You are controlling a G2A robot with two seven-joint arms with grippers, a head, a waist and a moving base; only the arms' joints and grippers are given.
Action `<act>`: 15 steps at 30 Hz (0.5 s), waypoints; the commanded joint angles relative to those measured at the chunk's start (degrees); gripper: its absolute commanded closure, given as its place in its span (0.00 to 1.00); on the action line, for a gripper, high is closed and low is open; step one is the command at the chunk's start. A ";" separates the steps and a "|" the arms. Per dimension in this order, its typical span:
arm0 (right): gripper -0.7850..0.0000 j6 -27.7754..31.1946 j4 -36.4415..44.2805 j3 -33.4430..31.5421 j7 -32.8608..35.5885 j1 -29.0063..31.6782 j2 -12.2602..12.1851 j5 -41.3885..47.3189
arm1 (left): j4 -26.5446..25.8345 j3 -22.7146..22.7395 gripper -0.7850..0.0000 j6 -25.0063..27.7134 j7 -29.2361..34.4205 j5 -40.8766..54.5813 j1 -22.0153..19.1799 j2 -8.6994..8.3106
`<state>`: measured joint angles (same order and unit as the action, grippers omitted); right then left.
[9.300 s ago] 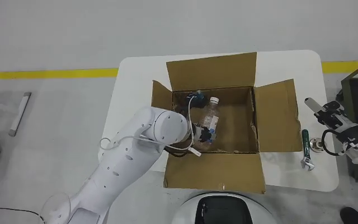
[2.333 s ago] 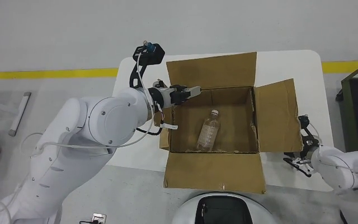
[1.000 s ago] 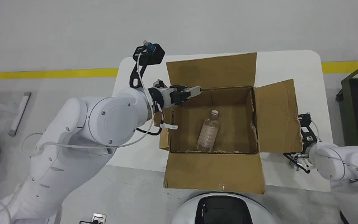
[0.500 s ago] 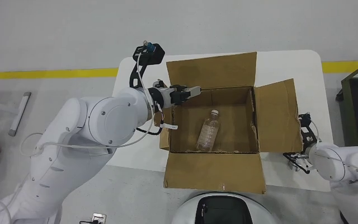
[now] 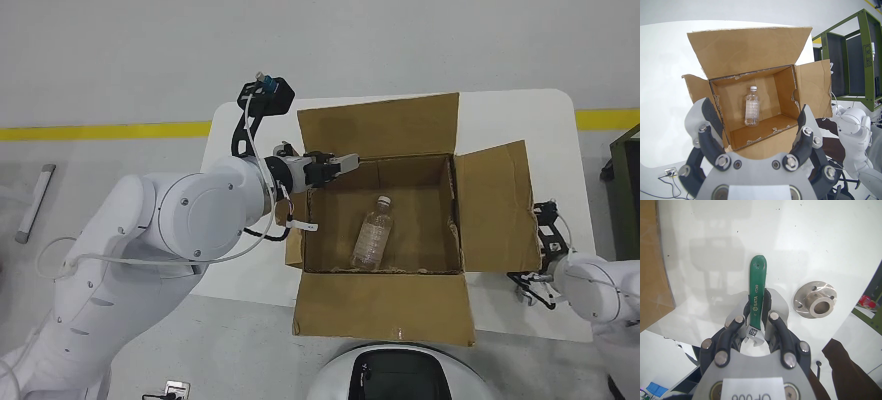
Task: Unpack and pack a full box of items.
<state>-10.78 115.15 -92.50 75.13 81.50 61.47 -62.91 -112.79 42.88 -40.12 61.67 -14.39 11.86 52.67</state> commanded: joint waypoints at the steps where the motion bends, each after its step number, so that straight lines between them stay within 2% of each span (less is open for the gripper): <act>1: 0.71 0.22 0.83 -0.49 0.16 0.11 -0.05 0.09 | 0.00 0.00 0.00 0.00 0.00 0.00 0.00 0.00; 10: 0.63 1.63 1.96 -1.11 2.92 0.79 -0.31 -0.88 | 0.00 0.00 0.00 0.00 0.00 0.00 0.00 0.00; 15: 0.62 1.70 0.91 0.50 3.31 0.12 -0.28 -2.06 | 0.00 0.00 0.00 0.00 0.00 0.00 0.00 0.00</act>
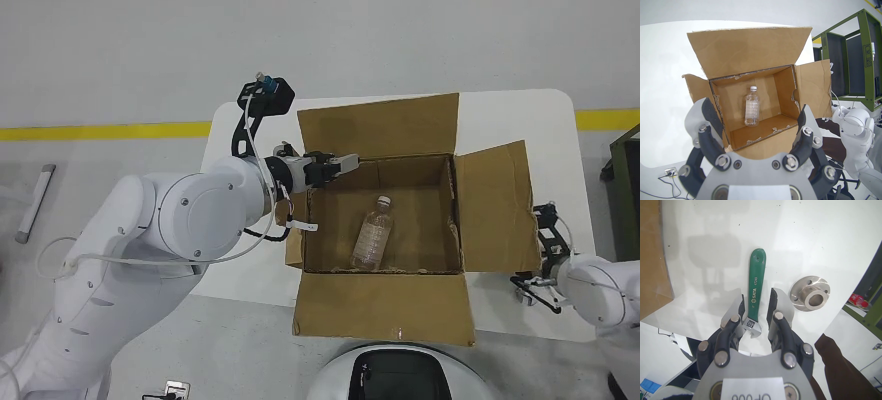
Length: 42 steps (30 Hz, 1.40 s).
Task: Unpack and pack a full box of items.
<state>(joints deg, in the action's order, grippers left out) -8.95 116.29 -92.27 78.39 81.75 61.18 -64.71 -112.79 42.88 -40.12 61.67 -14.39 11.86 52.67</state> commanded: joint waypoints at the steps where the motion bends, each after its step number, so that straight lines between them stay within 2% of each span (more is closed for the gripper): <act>1: 0.63 -0.25 -0.34 0.51 0.06 -0.23 0.03 -0.47 | 0.00 0.00 0.00 0.00 0.00 0.00 0.00 0.00; 8: 0.63 -0.81 -1.20 1.65 0.36 -0.48 0.11 -1.47 | 0.00 0.00 0.00 0.00 0.00 0.00 0.00 0.00; 16: 0.71 -1.33 -2.02 2.30 -0.09 -0.20 0.23 -1.61 | 0.00 0.00 0.00 0.00 0.00 0.00 0.00 0.00; 18: 0.81 -1.42 -2.15 2.23 -0.17 -0.16 0.25 -1.48 | 0.00 0.00 0.00 0.00 0.00 0.00 0.00 0.00; 19: 0.92 -1.39 -2.17 2.20 -0.20 -0.15 0.25 -1.47 | 0.00 0.00 0.00 0.00 0.00 0.00 0.00 0.00; 22: 1.00 -1.36 -2.19 1.93 -0.27 -0.23 0.26 -1.30 | 0.00 0.00 0.00 0.00 0.00 0.00 0.00 0.00; 31: 1.00 -2.22 0.93 -2.27 -1.70 0.43 0.16 0.84 | 0.00 0.00 0.00 0.00 0.00 0.00 0.00 0.00; 35: 1.00 -3.90 3.33 -7.95 -4.03 0.76 0.20 6.30 | 0.00 0.00 0.00 0.00 0.00 0.00 0.00 0.00; 39: 1.00 -5.21 5.81 -17.87 -9.59 1.33 0.58 20.21 | 0.00 0.00 0.00 0.00 0.00 0.00 0.00 0.00; 42: 1.00 -3.52 6.35 -24.89 -12.86 2.25 0.95 32.57 | 0.00 0.00 0.00 0.00 0.00 0.00 0.00 0.00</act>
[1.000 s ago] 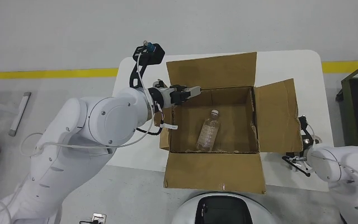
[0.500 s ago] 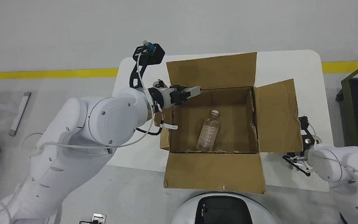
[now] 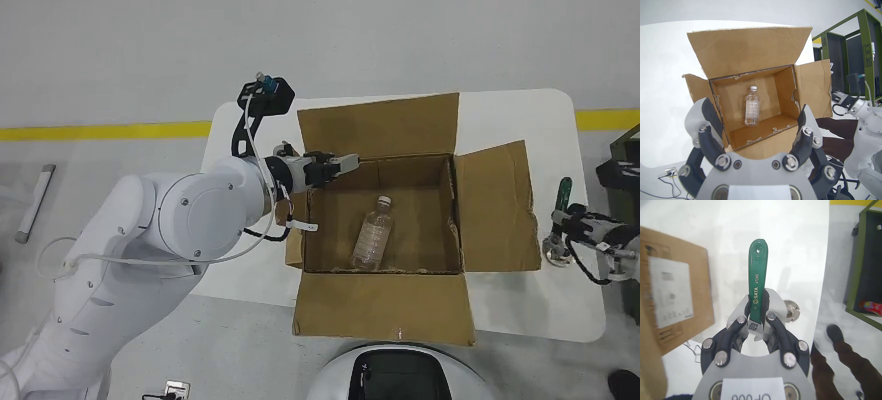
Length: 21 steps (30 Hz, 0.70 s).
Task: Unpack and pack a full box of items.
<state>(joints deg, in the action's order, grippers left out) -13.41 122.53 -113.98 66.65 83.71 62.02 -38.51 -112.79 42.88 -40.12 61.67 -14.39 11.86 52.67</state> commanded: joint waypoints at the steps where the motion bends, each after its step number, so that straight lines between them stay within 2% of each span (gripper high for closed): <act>1: 1.00 1.81 0.10 -5.13 -1.90 0.69 0.21 9.90 | 0.00 0.00 0.00 0.00 0.00 0.00 0.00 0.00; 3: 1.00 3.58 0.27 -8.09 -3.00 1.39 0.35 15.85 | 0.28 0.22 0.00 0.22 -1.40 -0.54 0.42 -0.04; 7: 1.00 7.10 1.77 -11.68 -4.00 2.38 0.45 25.28 | -1.25 5.03 0.00 -0.83 -5.95 -6.32 5.64 -2.05; 11: 1.00 10.10 2.20 -13.00 -3.17 2.83 0.33 33.18 | -1.87 10.16 0.00 -1.38 -4.36 -9.61 10.35 -4.08; 17: 1.00 10.95 1.85 -8.78 -0.66 -0.01 -0.32 42.90 | -3.08 17.07 0.00 -4.22 -2.14 -15.84 15.40 -6.49; 21: 1.00 9.09 1.96 -2.47 -0.61 -3.50 -0.98 42.01 | -4.11 18.87 0.00 -4.88 -2.40 -16.54 16.60 -6.90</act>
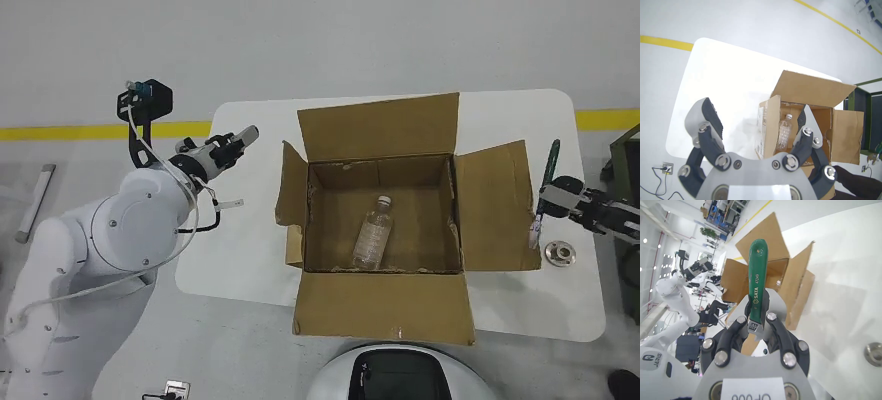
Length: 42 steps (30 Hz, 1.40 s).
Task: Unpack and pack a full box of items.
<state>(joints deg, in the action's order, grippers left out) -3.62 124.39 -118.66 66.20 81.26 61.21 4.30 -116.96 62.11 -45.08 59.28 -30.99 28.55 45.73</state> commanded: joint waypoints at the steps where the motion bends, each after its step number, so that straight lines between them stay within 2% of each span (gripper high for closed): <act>1: 1.00 -1.39 0.16 4.43 -0.22 -2.07 -0.30 -1.13 | 0.06 -0.36 0.00 0.07 -0.01 0.06 -0.09 0.03; 9: 1.00 -10.26 -2.06 24.30 -7.44 -11.21 -0.59 -12.24 | 0.06 -0.36 0.00 0.07 -0.01 0.06 -0.09 0.03; 16: 1.00 -17.72 -7.29 40.95 -12.07 -20.27 0.60 -15.32 | 0.06 -0.36 0.00 0.07 -0.01 0.06 -0.09 0.03; 23: 1.00 -26.89 -13.32 53.27 -16.79 -28.21 2.37 -19.08 | 0.06 -0.36 0.00 0.07 -0.01 0.06 -0.09 0.03; 28: 1.00 -31.56 -16.70 59.99 -17.21 -33.42 3.50 -22.66 | 0.06 -0.36 0.00 0.07 -0.01 0.06 -0.09 0.03; 29: 0.81 -32.49 -17.44 61.37 -16.83 -34.19 3.76 -22.93 | 0.06 -0.36 0.00 0.07 -0.01 0.06 -0.09 0.03; 32: 0.81 -32.86 -20.29 64.42 -16.52 -36.57 4.60 -22.33 | 0.06 -0.36 0.00 0.07 -0.01 0.06 -0.09 0.03; 36: 0.67 -31.50 -24.32 67.41 -15.44 -38.97 5.50 -21.52 | 0.06 -0.36 0.00 0.07 -0.01 0.06 -0.09 0.03; 40: 0.62 -30.74 -25.93 68.17 -15.59 -39.69 5.89 -21.25 | 0.06 -0.36 0.00 0.07 -0.01 0.06 -0.09 0.03; 42: 0.56 -30.19 -26.52 68.12 -15.15 -39.87 5.97 -20.84 | 0.06 -0.36 0.00 0.07 -0.01 0.06 -0.09 0.03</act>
<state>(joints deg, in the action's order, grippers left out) -34.11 98.16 -50.47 50.71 41.47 67.15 -16.83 -116.90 61.74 -45.01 59.27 -30.93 28.47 45.76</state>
